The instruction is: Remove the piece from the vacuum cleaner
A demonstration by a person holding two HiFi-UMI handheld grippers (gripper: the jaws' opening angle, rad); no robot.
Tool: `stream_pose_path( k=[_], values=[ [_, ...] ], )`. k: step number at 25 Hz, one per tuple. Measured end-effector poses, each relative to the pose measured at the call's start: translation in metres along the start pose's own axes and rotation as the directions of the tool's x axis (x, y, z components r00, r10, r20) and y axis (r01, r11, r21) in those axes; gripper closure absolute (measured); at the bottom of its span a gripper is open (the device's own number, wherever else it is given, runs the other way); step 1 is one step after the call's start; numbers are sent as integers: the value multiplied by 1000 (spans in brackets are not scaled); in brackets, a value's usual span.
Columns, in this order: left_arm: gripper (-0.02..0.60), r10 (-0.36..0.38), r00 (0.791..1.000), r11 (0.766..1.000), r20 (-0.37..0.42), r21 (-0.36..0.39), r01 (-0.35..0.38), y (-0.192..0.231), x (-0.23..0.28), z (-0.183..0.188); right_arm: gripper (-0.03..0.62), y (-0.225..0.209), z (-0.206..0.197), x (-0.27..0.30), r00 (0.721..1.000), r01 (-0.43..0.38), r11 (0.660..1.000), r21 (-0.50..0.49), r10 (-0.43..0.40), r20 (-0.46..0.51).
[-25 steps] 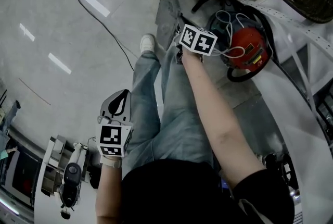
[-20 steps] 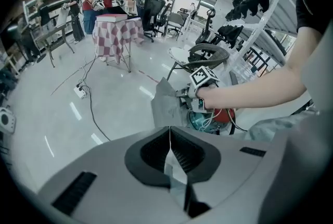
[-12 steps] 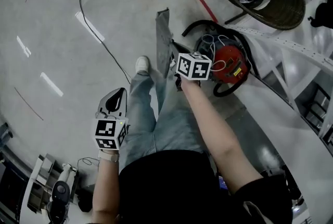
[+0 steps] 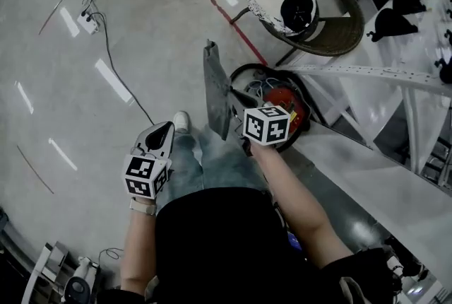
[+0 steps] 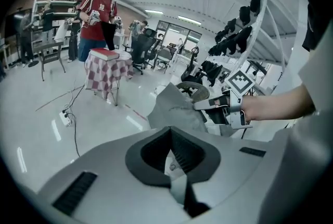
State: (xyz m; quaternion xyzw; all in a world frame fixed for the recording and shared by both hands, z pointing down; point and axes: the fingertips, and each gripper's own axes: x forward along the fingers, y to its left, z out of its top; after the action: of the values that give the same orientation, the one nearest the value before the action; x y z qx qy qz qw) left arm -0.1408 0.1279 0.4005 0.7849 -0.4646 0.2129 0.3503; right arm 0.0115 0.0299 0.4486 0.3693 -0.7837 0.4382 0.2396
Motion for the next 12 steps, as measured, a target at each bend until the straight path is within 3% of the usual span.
stream_pose_path(
  k=[6, 12],
  values=[
    [563, -86, 994, 990, 62, 119, 79, -44, -14, 63, 551, 26, 35, -89, 997, -11, 998, -54, 15, 76],
    [563, -182, 974, 949, 135, 283, 138, -83, -25, 124, 551, 40, 70, -173, 978, 33, 988, -154, 0, 209]
  ],
)
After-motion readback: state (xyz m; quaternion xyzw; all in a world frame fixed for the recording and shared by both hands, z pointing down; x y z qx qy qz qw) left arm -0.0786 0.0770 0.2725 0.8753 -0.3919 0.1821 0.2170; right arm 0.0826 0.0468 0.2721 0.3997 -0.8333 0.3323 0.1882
